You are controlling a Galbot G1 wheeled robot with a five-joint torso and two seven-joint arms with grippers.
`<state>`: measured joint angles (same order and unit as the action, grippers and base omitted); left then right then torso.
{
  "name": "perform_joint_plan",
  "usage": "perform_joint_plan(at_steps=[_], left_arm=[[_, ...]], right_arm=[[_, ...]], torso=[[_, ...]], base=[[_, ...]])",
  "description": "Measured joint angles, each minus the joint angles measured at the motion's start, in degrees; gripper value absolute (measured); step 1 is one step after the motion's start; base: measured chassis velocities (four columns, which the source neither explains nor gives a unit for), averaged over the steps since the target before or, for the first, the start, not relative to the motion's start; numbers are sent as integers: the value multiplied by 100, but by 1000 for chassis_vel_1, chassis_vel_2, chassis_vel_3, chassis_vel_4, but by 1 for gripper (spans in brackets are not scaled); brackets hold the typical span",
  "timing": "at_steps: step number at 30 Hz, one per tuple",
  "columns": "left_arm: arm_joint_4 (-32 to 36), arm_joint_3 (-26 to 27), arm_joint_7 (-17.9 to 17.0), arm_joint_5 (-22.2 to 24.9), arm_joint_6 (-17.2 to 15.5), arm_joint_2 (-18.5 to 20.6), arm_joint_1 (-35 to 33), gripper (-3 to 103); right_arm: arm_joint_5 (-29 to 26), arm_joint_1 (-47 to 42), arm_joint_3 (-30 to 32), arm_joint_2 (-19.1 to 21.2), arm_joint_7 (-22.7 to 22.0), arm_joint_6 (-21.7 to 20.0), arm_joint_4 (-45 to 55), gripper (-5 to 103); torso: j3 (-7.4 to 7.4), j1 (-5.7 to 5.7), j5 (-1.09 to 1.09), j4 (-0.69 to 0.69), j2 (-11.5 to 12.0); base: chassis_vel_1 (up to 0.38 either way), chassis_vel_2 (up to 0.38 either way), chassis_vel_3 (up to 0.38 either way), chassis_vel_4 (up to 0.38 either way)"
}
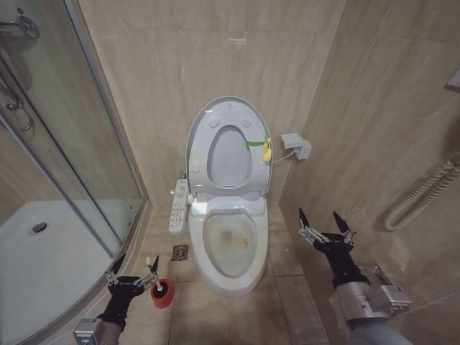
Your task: Open the toilet lid, clean the toilet bowl with a toilet brush, close the toilet lid, and flush.
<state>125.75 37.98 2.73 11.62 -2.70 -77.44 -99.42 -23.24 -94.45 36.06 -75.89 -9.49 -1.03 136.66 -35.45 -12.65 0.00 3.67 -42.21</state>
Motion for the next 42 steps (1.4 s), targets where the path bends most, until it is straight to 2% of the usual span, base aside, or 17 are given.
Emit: perform_joint_plan(at_steps=[3,6,7,11,12,16,18,22,30,37,42], left_arm=[[-16,28,10,-43,35,10,-13,100],[-307,79,8,-127,348,9,-45,100],[-307,79,8,-127,348,9,-45,100],[-898,150,62,-210,960,13,-76,100],[-898,150,62,-210,960,13,-76,100],[-1585,196,105,-197,1592,51,-39,100],[-1714,208,114,-181,1673,61,-22,100],[-2470,221,264,6,2035,149,212,100],[-3324,212,488,279,2322,299,674,100],[-4226,73,844,526,2588,449,1513,100],[-4704,-31,1025,624,2649,520,1874,100]], right_arm=[[-5,5,-6,1,-5,-3,-5,100],[-20,35,-12,19,-11,-4,-31,100],[-20,35,-12,19,-11,-4,-31,100],[-39,120,-52,39,-29,-17,-63,100],[-39,120,-52,39,-29,-17,-63,100],[-62,153,-62,83,-42,-29,-90,100],[-74,156,-57,98,-45,-32,-94,100],[-103,173,-45,133,-52,-40,-107,100],[-118,149,-15,140,-56,-38,-94,100],[-121,138,11,144,-59,-27,-94,100],[-128,138,32,161,-62,-27,-94,100]], torso=[[0,0,0,0,0],[0,0,0,0,0],[0,0,0,0,0],[0,1,-1,-1,0],[0,1,-1,-1,0],[0,1,-2,0,0],[0,1,-1,-1,0],[0,1,-2,-1,0],[0,1,-1,-1,0],[0,1,-1,1,0],[0,0,-1,1,0]], base=[[0,0,0,0],[0,0,0,0],[0,0,0,0],[0,0,0,0],[0,0,0,0],[0,0,0,0],[0,0,0,0],[0,0,0,0],[0,0,0,0],[0,0,0,0],[0,0,0,0]])
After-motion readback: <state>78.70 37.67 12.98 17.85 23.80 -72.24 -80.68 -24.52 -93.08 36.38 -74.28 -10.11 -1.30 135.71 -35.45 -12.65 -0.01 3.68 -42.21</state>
